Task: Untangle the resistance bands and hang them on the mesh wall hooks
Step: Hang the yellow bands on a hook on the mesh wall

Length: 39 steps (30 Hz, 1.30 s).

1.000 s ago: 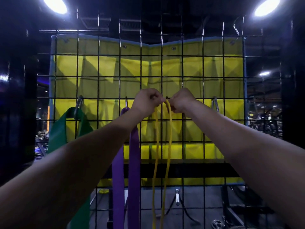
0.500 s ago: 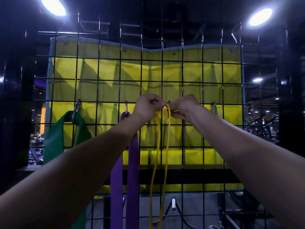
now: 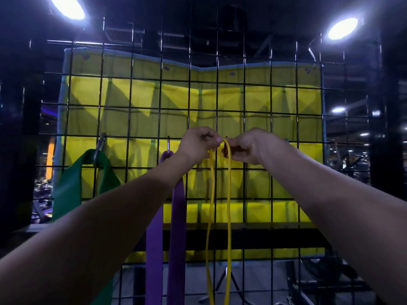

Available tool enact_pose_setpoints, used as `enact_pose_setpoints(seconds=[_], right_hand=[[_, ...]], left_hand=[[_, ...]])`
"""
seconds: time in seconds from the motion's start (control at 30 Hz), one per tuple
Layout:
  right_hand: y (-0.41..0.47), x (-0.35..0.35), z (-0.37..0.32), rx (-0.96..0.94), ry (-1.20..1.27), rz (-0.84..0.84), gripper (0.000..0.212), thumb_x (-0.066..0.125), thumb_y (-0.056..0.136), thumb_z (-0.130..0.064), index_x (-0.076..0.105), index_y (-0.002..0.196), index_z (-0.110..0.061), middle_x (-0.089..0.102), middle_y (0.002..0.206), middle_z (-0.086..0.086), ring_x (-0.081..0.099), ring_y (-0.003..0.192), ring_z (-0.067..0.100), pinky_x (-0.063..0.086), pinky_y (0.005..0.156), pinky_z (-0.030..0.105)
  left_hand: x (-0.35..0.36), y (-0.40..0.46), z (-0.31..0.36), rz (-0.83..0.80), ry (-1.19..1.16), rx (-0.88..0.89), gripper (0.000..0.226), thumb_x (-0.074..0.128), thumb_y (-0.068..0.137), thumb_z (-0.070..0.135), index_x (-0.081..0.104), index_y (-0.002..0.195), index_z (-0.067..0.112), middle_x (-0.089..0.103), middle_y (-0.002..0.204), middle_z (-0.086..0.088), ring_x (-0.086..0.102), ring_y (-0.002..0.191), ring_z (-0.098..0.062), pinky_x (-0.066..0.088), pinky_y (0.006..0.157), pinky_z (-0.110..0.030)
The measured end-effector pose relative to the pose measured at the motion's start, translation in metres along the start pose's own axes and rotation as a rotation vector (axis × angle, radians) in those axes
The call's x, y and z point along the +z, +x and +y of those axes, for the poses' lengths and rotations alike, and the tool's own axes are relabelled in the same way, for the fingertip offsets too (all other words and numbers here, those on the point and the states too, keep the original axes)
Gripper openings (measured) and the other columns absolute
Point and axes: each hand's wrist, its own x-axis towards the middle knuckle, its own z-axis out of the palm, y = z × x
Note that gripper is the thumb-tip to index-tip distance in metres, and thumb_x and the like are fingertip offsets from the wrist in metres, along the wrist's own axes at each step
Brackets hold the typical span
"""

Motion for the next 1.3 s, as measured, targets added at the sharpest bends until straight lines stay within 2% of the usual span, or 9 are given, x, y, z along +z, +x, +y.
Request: enact_pose_setpoints(seconds=[0.2,0.3,0.4,0.5,0.83,0.97,1.1,1.23,1.3], right_hand=[[0.002,-0.003,-0.001,0.053,0.022,-0.004,0.024,0.061,0.088,-0.014,0.054,0.067,-0.005,0.053,0.032,0.003,0.051,0.026,0.009,0.041,0.029,0.015],[0.003,-0.001,0.002,0.026,0.05,-0.015,0.023,0.061,0.087,-0.011,0.053,0.067,-0.004,0.055,0.038,0.004,0.056,0.038,0.012,0.044,0.035,0.016],[0.004,0.002,0.004,-0.043,0.049,0.025,0.011,0.064,0.084,-0.006,0.058,0.082,0.003,0.058,0.065,0.01,0.055,0.058,0.015,0.047,0.037,0.018],[0.01,0.003,0.007,-0.113,0.041,0.078,0.036,0.069,0.08,-0.008,0.058,0.109,0.009,0.06,0.074,0.013,0.059,0.057,0.017,0.048,0.034,0.019],[0.029,0.003,0.013,-0.151,-0.092,0.234,0.033,0.076,0.076,-0.025,0.064,0.092,0.002,0.072,0.089,0.016,0.069,0.069,0.022,0.046,0.041,0.02],[0.034,0.005,0.016,-0.144,-0.148,0.302,0.044,0.079,0.07,-0.038,0.065,0.088,0.0,0.072,0.08,0.01,0.069,0.068,0.018,0.043,0.045,0.023],[0.034,0.004,0.016,-0.184,-0.161,0.336,0.024,0.071,0.077,-0.016,0.052,0.064,-0.009,0.054,0.039,-0.001,0.05,0.041,0.014,0.037,0.035,0.016],[0.036,0.004,0.016,-0.225,-0.097,0.39,0.029,0.082,0.068,-0.023,0.067,0.08,-0.002,0.068,0.075,0.01,0.064,0.059,0.02,0.051,0.043,0.023],[0.038,0.004,0.019,-0.236,-0.089,0.383,0.032,0.083,0.067,-0.026,0.07,0.085,-0.002,0.071,0.08,0.012,0.069,0.07,0.023,0.06,0.063,0.035]], left_hand=[[-0.003,0.001,0.002,-0.047,0.004,-0.022,0.012,0.066,0.085,0.013,0.066,0.094,0.005,0.061,0.071,-0.001,0.056,0.065,-0.006,0.044,0.044,-0.01],[-0.006,0.003,0.003,-0.066,0.033,-0.042,0.013,0.067,0.084,0.012,0.067,0.092,0.003,0.061,0.07,-0.001,0.056,0.063,-0.007,0.044,0.043,-0.011],[-0.008,0.004,0.007,-0.091,0.106,-0.049,0.016,0.067,0.084,0.01,0.068,0.095,-0.002,0.061,0.07,-0.003,0.055,0.061,-0.011,0.044,0.042,-0.013],[-0.008,0.005,0.014,-0.097,0.19,-0.042,0.012,0.067,0.083,0.007,0.069,0.09,-0.003,0.059,0.064,-0.002,0.052,0.047,-0.002,0.041,0.04,-0.012],[-0.008,0.009,0.031,-0.144,0.231,-0.207,0.012,0.07,0.081,0.014,0.067,0.074,0.004,0.056,0.06,-0.001,0.045,0.052,-0.01,0.039,0.046,-0.02],[-0.002,0.009,0.029,-0.107,0.228,-0.236,0.014,0.07,0.081,0.017,0.065,0.081,0.004,0.051,0.064,-0.007,0.041,0.053,-0.015,0.035,0.049,-0.024],[0.009,0.01,0.026,-0.093,0.411,-0.187,0.018,0.064,0.085,0.013,0.06,0.069,0.007,0.05,0.061,-0.004,0.042,0.054,-0.011,0.036,0.052,-0.023],[0.012,0.008,0.021,-0.046,0.42,-0.107,0.023,0.065,0.085,0.015,0.07,0.083,-0.007,0.062,0.073,-0.014,0.052,0.067,-0.016,0.043,0.06,-0.028],[0.012,0.005,0.019,-0.03,0.455,-0.057,0.019,0.065,0.084,0.011,0.072,0.085,-0.007,0.067,0.08,-0.019,0.054,0.069,-0.018,0.049,0.065,-0.033]])
